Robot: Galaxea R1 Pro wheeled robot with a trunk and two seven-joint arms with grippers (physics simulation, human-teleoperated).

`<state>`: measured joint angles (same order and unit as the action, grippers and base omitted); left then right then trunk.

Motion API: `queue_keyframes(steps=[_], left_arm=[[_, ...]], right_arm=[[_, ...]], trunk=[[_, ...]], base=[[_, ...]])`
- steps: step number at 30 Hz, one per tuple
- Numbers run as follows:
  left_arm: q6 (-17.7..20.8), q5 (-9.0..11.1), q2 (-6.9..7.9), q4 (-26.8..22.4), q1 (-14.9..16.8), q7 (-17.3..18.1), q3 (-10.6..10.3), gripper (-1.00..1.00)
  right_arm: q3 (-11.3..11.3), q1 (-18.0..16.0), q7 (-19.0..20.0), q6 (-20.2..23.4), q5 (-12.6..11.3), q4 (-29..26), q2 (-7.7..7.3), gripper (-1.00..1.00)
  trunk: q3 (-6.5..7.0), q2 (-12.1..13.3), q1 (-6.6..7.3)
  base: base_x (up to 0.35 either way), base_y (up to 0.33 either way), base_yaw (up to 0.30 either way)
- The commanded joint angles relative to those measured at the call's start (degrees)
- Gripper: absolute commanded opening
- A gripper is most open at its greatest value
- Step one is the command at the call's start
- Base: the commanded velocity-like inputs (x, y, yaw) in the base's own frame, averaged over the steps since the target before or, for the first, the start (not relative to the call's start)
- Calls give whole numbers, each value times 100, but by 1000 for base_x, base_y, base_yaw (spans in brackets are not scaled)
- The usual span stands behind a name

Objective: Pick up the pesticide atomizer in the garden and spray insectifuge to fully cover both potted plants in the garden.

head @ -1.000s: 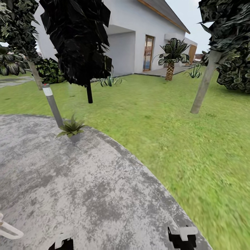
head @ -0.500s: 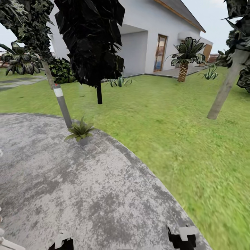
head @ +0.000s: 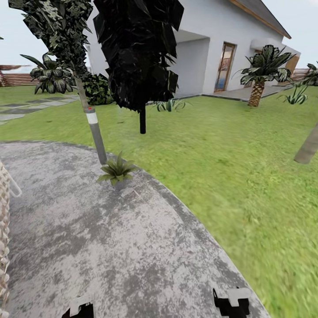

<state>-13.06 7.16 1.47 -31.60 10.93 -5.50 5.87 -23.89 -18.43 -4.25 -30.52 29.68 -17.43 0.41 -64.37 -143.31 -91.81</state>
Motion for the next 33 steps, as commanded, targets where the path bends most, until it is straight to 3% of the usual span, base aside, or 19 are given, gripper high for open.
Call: queue_keyframes(steps=[1,11,28,33], left_arm=[[-22,58,0,5,0,-6,-15,-100],[-22,61,2,5,0,-4,-15,-100],[-22,57,2,5,-1,-4,-15,-100],[-22,57,2,5,1,-4,-15,-100]], right_arm=[[-26,-3,-32,-15,63,2,3,100],[-28,-3,-32,-15,64,114,3,100],[-28,-3,-32,-15,56,110,3,100],[-28,-3,-32,-17,56,108,3,100]], trunk=[[-5,-1,-2],[-5,-1,-2],[-5,-1,-2],[-5,-1,-2]], base=[[335,66,124],[335,78,120],[335,90,12],[335,8,200]])
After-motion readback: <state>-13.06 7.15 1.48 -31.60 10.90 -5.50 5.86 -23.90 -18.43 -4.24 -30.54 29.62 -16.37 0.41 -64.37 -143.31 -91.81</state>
